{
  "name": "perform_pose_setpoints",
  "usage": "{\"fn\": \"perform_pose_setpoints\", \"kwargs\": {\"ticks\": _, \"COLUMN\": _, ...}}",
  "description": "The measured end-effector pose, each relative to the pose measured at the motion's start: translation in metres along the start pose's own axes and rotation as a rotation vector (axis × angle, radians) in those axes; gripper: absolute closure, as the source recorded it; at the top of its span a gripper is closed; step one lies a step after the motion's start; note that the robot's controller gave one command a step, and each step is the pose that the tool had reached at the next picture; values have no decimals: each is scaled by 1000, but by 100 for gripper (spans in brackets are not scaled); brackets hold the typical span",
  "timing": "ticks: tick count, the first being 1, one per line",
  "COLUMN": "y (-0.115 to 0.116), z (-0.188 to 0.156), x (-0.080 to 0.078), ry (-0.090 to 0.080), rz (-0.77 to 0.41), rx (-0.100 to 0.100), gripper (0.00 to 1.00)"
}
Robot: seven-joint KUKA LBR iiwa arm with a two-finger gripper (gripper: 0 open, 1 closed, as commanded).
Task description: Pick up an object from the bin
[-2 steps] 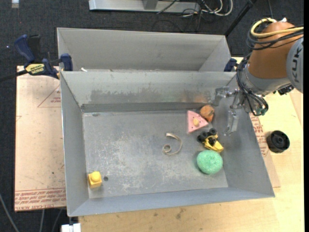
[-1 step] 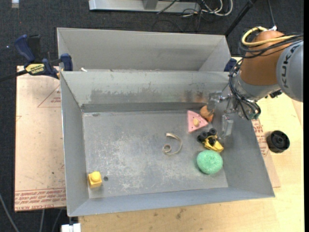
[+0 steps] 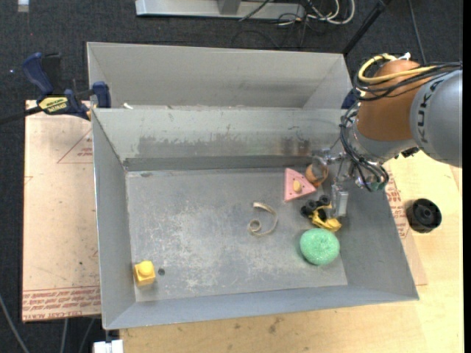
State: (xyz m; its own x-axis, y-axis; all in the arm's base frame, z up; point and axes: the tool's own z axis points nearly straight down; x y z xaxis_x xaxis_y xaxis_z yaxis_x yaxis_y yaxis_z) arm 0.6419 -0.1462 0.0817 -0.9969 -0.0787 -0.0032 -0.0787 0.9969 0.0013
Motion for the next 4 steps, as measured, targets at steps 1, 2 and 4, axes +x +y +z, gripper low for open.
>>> {"fn": "perform_pose_setpoints", "kwargs": {"ticks": 1, "y": 18, "z": 3, "x": -11, "ry": -2, "rz": 44, "rx": 0, "gripper": 100}}
{"fn": "perform_pose_setpoints", "kwargs": {"ticks": 2, "y": 18, "z": 3, "x": -11, "ry": -2, "rz": 44, "rx": 0, "gripper": 100}}
{"fn": "perform_pose_setpoints", "kwargs": {"ticks": 4, "y": 30, "z": 0, "x": 8, "ry": -28, "rz": 35, "rx": 10, "gripper": 100}}
